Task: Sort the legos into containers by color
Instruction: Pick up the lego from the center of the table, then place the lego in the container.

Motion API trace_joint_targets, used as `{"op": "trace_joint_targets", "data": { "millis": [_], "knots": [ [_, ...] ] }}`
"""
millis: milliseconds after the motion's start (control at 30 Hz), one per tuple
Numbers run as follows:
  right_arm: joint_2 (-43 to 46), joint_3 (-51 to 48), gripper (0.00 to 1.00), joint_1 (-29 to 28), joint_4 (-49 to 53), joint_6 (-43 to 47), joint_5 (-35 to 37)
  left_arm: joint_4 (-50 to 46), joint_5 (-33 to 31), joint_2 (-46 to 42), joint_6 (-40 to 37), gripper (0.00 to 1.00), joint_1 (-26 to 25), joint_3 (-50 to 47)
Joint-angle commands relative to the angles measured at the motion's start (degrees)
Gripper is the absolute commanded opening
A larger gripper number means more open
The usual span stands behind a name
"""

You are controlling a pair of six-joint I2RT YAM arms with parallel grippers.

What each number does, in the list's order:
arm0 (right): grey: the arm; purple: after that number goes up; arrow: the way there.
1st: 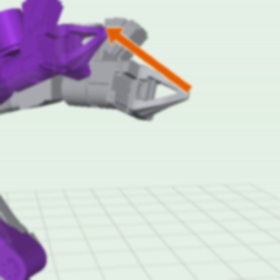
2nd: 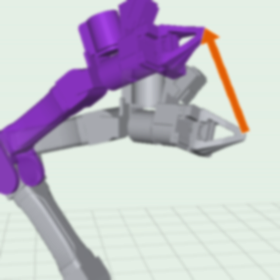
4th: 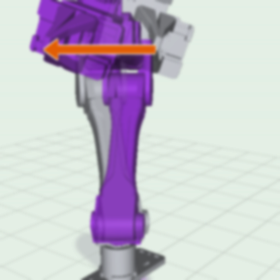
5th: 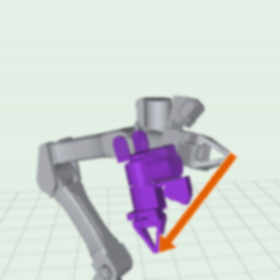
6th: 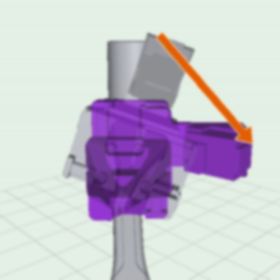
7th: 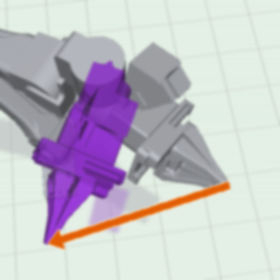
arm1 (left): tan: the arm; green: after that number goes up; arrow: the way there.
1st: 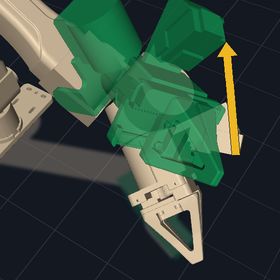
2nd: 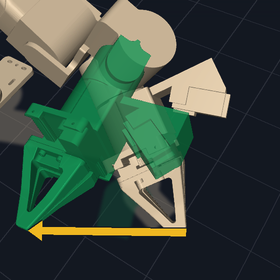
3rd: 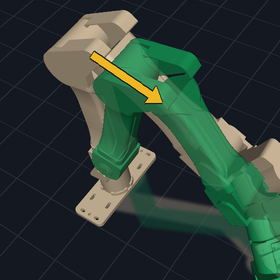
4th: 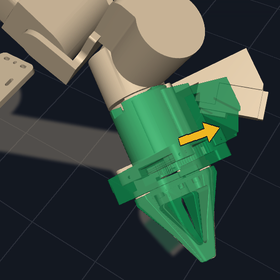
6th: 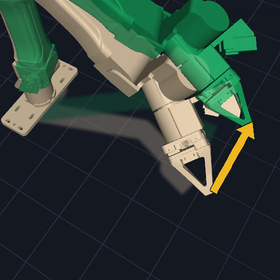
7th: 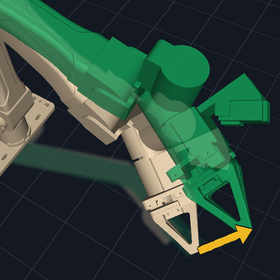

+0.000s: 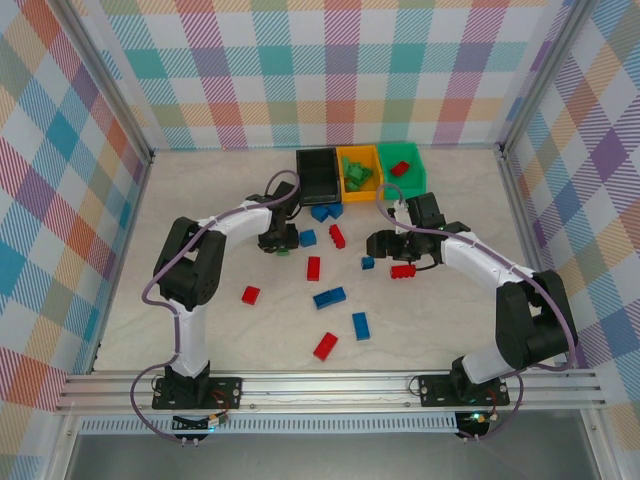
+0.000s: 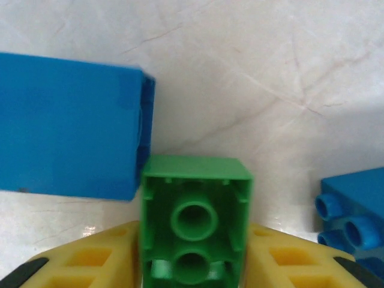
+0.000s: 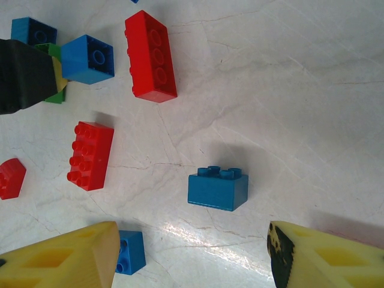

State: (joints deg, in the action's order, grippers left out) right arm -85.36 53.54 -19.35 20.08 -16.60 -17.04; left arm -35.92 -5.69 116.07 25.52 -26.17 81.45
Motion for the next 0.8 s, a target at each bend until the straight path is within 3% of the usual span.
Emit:
{"op": "trace_joint_targets", "data": {
  "millis": [0,67,333,767],
  "knots": [
    [-0.1,-0.9,0.67,-0.3,-1.2,1.0,-0.7,-1.2,1.2,-0.8,-0.6,0.34,-0.2,-0.7],
    [-0.2,-1.1,0.67,-0.3,-1.4,0.9,-0.8,-1.1,2.5,-1.9,-0.7,0.28,-0.7,0.1],
    [-0.8,-2.2,0.67,-0.3,-3.0,-0.4,-2.2,-6.0,4.1,-2.2,-2.7,0.29,-5.2,14.5],
    [4.1,-7.7,0.67,-0.3,-1.9,-3.4,-4.3,-2.9,6.1,17.6,-0.3,0.32,-7.9,50.5]
  ]
}}
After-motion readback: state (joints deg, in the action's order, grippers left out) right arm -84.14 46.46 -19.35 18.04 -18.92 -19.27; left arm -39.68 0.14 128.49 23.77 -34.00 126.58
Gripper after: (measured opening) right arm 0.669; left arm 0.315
